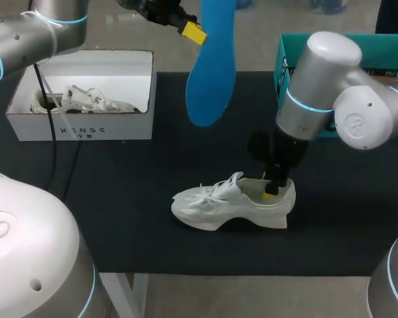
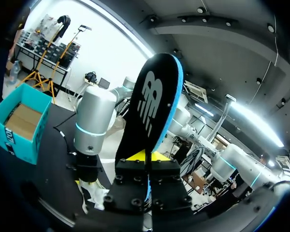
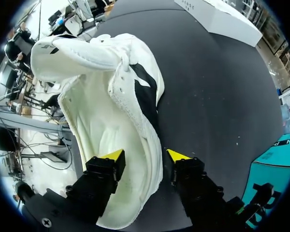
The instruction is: Take the shoe out of the shoebox, open the shoe tongue, remove and reinsert the insole, then place the shoe into the shoebox
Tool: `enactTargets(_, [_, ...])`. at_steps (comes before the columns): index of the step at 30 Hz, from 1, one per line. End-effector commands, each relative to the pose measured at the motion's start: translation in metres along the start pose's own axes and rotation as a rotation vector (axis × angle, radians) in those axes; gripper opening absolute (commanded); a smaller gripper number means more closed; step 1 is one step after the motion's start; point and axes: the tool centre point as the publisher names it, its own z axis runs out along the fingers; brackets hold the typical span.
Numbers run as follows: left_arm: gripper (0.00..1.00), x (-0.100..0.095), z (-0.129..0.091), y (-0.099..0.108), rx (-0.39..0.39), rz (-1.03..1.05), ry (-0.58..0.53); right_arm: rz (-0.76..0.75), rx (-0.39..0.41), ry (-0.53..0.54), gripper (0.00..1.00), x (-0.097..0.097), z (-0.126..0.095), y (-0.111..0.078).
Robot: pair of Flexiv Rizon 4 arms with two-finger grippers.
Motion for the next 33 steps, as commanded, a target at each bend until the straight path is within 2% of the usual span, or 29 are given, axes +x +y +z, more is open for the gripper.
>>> enactTargets(1, [0.00, 0.000, -0.001, 0.000, -0.002, 0.000, 0.001, 0.001, -0.009, 0.000, 0.00, 0.000, 0.004, -0.001])
enactTargets(8, [0.00, 0.000, -0.001, 0.000, -0.002, 0.000, 0.001, 0.003, -0.010, -0.011, 0.00, 0.002, 0.002, -0.001])
enactTargets(14, [0.00, 0.000, -0.001, 0.000, -0.002, 0.000, 0.001, 0.017, -0.010, -0.051, 0.00, 0.003, -0.017, -0.007])
enactTargets(18, [0.00, 0.000, -0.001, 0.000, -0.002, 0.000, 0.001, 0.026, -0.010, -0.098, 0.00, 0.005, -0.042, -0.011])
enactTargets(28, [0.00, 0.000, -0.001, 0.000, -0.002, 0.000, 0.001, 0.029, 0.024, -0.242, 0.00, 0.009, -0.121, -0.028])
enactTargets(33, [0.00, 0.000, -0.001, 0.000, -0.002, 0.000, 0.001, 0.008, 0.047, -0.272, 0.00, 0.006, -0.145, -0.029])
